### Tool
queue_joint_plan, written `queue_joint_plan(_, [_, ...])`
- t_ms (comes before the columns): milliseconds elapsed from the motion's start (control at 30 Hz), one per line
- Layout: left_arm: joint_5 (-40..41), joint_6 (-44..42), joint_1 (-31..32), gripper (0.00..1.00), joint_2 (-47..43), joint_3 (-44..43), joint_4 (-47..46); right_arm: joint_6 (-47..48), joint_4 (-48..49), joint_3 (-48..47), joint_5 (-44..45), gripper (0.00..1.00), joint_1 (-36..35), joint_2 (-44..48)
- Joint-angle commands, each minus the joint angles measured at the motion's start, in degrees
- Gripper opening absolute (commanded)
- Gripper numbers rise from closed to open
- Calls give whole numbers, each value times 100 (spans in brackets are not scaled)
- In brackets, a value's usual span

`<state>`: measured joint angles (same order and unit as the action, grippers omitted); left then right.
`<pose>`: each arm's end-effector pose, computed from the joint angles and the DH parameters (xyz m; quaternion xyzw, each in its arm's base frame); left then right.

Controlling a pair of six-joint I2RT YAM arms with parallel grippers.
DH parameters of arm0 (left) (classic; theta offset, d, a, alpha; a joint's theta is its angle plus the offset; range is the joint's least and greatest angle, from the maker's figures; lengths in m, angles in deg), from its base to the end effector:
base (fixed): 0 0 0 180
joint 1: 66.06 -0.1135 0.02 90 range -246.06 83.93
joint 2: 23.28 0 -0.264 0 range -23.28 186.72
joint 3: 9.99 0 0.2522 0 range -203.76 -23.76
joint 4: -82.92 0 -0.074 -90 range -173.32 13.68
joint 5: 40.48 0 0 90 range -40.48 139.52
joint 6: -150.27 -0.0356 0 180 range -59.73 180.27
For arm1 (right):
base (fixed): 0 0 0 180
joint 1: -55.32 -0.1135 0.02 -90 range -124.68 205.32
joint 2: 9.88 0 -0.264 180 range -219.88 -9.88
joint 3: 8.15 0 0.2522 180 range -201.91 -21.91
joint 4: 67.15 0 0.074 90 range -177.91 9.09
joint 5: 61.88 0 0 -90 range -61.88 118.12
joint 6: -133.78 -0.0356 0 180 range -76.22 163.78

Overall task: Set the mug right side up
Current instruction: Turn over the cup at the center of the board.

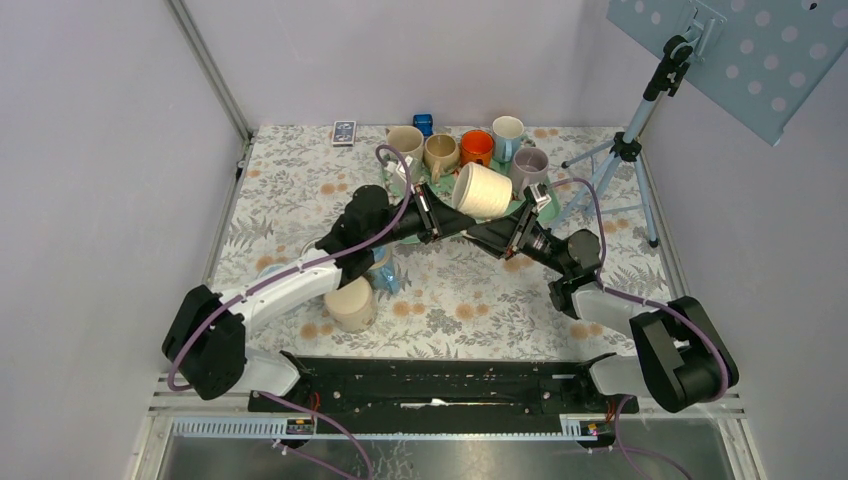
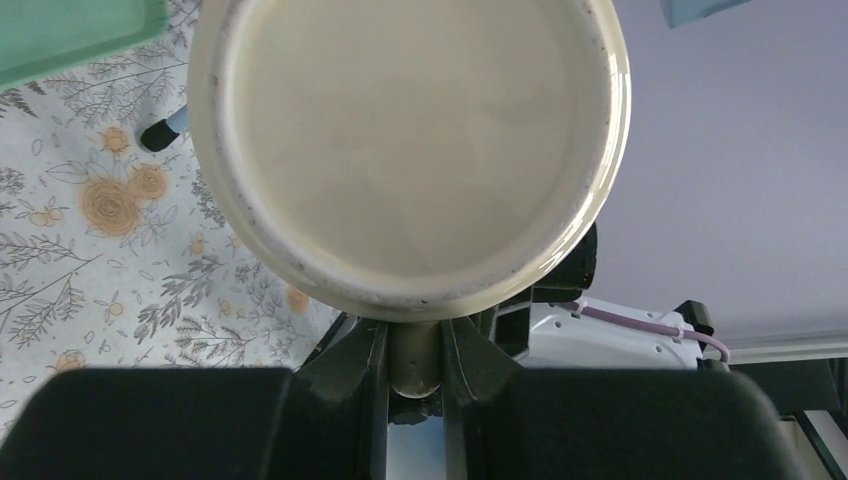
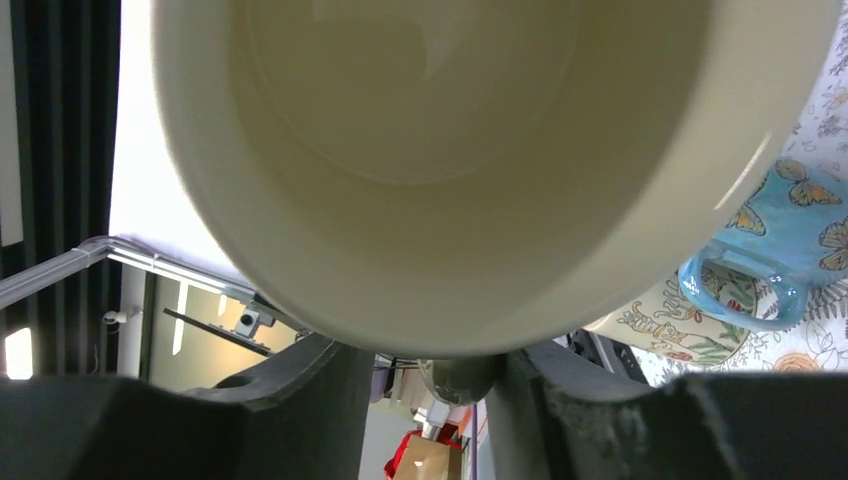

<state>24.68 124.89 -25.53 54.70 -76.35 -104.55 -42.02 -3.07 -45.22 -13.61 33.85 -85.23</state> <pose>0.2320 -0.2181 0.3132 -0.0060 0.7299 -0.6239 0.2791 0.2163 0.1105 0.2564 0.0089 0.5810 0.7496 0.3169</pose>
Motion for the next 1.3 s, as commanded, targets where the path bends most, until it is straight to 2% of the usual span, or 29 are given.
queue_joint_plan(0, [-265,103,-28,0,-63,-60,-1251,-158,640,-222,-168,43,12,-32])
queue_joint_plan(100, [-269,139,-28,0,-38,-22,-1292,-159,652,-232,-186,36,14,-30])
queue_joint_plan(300, [-335,267,-28,0,82,8,-1495,-22,515,-245,-245,32,15,48])
queue_joint_plan(600, [-406,201,-31,0,130,69,-1544,519,-423,-370,-206,0,19,406])
queue_joint_plan(767, [-360,20,-28,0,123,74,-1393,1135,-1506,-534,-99,0,17,728])
queue_joint_plan(833, [-323,-30,-28,5,124,83,-1339,1443,-1912,-611,-26,0,18,890])
queue_joint_plan(933, [-272,-86,-28,24,130,91,-1290,2004,-2828,-841,90,0,16,1103])
queue_joint_plan(1033, [-224,-140,-31,37,127,100,-1240,2442,-3571,-1041,232,0,12,1278])
queue_joint_plan(1133, [-162,-198,-28,44,110,114,-1199,2728,-4016,-1156,338,0,13,1392])
queue_joint_plan(1267, [-25,-334,-32,49,57,127,-1032,3028,-4481,-1272,454,0,13,1444])
